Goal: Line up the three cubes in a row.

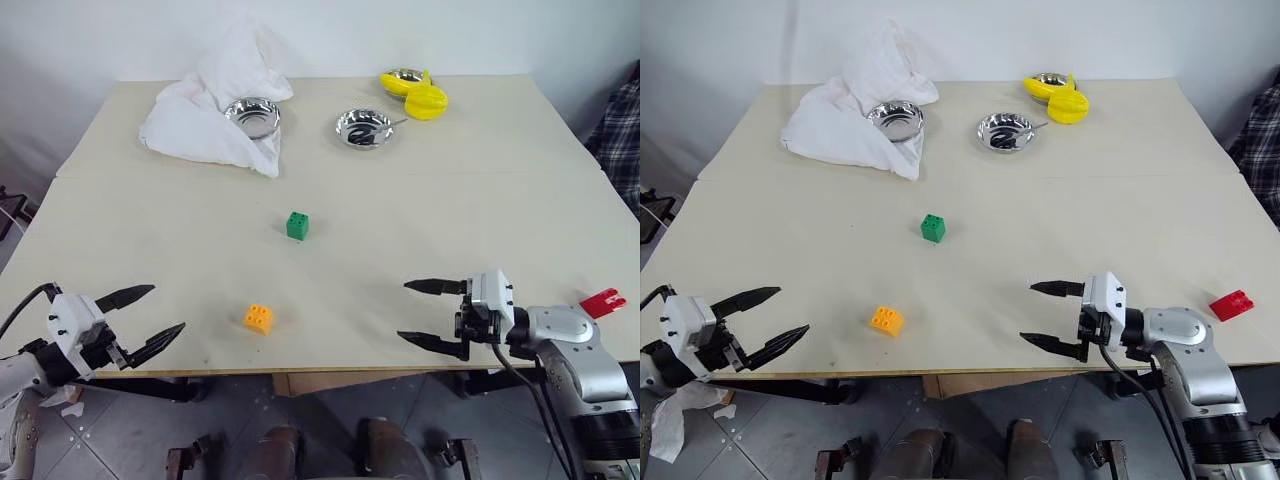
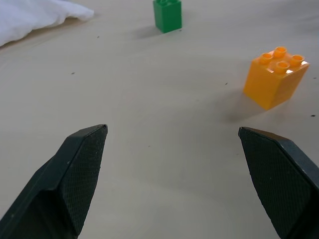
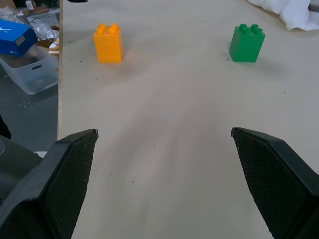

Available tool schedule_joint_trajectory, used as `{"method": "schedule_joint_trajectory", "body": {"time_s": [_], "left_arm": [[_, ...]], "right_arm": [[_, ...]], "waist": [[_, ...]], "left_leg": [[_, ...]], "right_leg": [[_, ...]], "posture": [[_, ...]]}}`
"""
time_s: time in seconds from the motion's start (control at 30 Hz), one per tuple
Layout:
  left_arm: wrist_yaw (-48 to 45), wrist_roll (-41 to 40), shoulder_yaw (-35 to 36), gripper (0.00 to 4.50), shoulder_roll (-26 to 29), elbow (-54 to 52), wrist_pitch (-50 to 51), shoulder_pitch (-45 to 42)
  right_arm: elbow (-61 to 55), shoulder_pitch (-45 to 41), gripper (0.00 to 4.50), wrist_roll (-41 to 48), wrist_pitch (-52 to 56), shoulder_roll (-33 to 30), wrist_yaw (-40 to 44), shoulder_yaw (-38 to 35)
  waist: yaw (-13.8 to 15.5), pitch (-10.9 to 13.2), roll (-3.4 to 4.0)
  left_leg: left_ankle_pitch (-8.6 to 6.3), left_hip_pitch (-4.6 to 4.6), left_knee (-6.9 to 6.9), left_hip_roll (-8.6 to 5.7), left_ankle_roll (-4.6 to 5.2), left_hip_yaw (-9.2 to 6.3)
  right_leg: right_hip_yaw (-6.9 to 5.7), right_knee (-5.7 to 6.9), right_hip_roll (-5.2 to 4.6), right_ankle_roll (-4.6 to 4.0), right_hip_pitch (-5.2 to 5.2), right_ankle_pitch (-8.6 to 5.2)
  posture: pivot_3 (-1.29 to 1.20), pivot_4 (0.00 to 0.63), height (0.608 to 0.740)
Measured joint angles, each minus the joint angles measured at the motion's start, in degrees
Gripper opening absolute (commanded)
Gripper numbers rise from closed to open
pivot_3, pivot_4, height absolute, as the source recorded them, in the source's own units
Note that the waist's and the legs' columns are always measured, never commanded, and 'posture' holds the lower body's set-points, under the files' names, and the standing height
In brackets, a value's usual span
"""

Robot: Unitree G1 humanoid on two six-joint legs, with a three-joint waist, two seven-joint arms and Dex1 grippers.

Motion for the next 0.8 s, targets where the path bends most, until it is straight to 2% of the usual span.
{"method": "schedule_joint_trajectory", "body": {"time_s": [0.2,0.33,0.43,0.6,0.8], "left_arm": [[-0.7,-1.3,-0.8,4.48,-0.4,-1.3,1.8,0.4],[-3.5,-5.5,-3.8,4.48,1.2,-8.0,7.6,0.2],[-4.2,-8.1,-7.0,4.48,1.8,-12.2,11.8,-2.8],[-3.3,-8.5,-16.6,4.48,0.8,-17.2,17.0,-10.7],[-2.2,-8.5,-20.1,4.48,-0.7,-18.8,18.8,-14.0]], "right_arm": [[-0.9,1.3,4.50,1.5,0.5,-0.4,-0.6,-2.9],[-4.4,6.5,4.50,6.5,3.1,-2.7,-2.0,-11.6],[-5.7,12.2,4.50,8.9,4.6,-3.5,-4.8,-21.1],[1.9,22.1,4.50,7.9,-0.1,-3.4,-9.4,-40.0],[11.7,26.7,4.50,6.2,-3.8,-3.3,-11.6,-47.4]], "waist": [[0.2,0.0,0.00],[1.3,0.0,0.00],[1.6,0.0,0.00],[2.4,0.0,0.02],[0.8,-0.1,0.09]], "left_leg": [[0.00,-0.03,0.00,-0.01,0.00,0.00],[-0.02,-0.02,0.01,-0.03,0.04,-0.05],[-0.02,-0.01,0.00,-0.02,0.03,-0.09],[-0.01,0.05,-0.02,-0.08,0.06,0.03],[0.00,0.15,-0.08,0.04,0.02,0.16]], "right_leg": [[0.00,-0.01,-0.01,0.00,0.00,0.00],[0.01,-0.07,-0.02,0.00,0.06,0.00],[-0.03,-0.07,-0.01,0.00,0.09,0.00],[0.06,-0.10,0.01,0.02,0.13,0.01],[0.09,-0.05,0.06,0.01,0.10,0.01]], "posture": [[0.00,0.150,0.740],[0.00,0.150,0.740],[0.00,0.150,0.740],[0.00,0.150,0.740],[0.00,0.150,0.740]]}}
